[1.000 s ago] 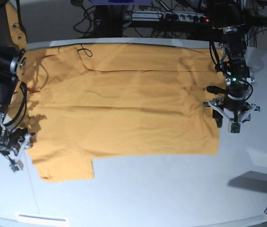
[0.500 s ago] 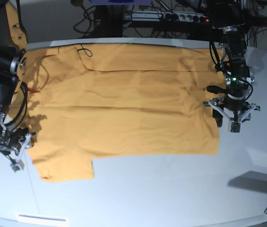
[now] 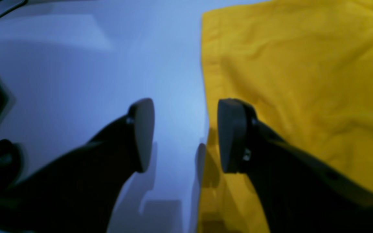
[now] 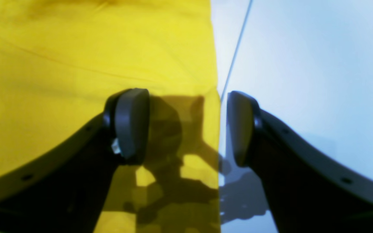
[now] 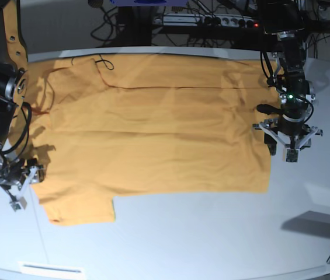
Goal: Fold the T-shirt properly
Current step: 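Move the open left gripper along the shirt's side edge toward the hem corner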
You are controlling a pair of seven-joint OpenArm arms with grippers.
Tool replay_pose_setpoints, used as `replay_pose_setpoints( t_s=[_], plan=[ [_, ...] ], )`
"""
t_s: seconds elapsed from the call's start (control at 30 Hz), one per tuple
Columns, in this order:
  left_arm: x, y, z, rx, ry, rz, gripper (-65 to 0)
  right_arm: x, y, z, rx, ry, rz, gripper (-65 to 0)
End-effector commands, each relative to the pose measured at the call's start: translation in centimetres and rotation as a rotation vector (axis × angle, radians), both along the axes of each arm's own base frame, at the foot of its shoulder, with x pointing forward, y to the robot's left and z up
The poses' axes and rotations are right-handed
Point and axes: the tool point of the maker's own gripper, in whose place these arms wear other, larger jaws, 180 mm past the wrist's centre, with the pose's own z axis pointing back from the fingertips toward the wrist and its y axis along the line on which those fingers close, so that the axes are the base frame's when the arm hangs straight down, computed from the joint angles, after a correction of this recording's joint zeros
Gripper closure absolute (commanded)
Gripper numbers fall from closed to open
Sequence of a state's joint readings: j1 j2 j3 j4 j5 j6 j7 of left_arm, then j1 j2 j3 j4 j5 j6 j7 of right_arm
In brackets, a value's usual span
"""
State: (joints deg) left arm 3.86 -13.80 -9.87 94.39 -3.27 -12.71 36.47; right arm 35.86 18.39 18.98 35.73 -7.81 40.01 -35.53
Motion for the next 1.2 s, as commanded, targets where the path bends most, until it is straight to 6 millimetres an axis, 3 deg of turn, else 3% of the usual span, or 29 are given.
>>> replay_pose_setpoints(
  t_s=[0.0,0.07,0.23,0.33,0.6,0.73,0.8,1.17],
  plan=[
    [0.8,0.4,1.6,0.020,-0.052,-0.004,-31.6,0.8,-0.7,1.2,-0.014,-0.018,-0.006,-33.4],
    [0.8,0.4,1.6,0.020,-0.052,-0.004,-31.6,0.8,-0.5,1.1,-0.013,-0.015,-0.004,-29.5],
    [0.8,0.4,1.6,0.020,-0.052,-0.004,-31.6,0.8,-0.4,1.1,-0.013,-0.013,-0.002,-11.8],
    [0.9,0.5,1.7,0.019,-0.055,-0.004,-31.6,0.8,-0.6,1.1,-0.015,-0.013,-0.004,-5.4],
    [1.6,1.1,0.8,0.002,-0.036,0.016,-31.9,0.7,-0.7,1.1,-0.017,-0.011,-0.003,-4.1],
    [2.3,2.1,-2.1,-0.044,0.030,0.057,-32.1,0.6,-0.7,1.0,-0.017,-0.010,-0.003,-4.1],
    [2.8,2.3,-2.6,-0.057,0.041,0.068,-32.1,0.6,-0.7,1.0,-0.017,-0.010,-0.003,-4.1],
    [6.9,2.4,0.3,-0.091,-0.042,0.078,-32.1,0.3,-0.7,0.6,-0.021,-0.002,-0.001,-4.1]
  ],
)
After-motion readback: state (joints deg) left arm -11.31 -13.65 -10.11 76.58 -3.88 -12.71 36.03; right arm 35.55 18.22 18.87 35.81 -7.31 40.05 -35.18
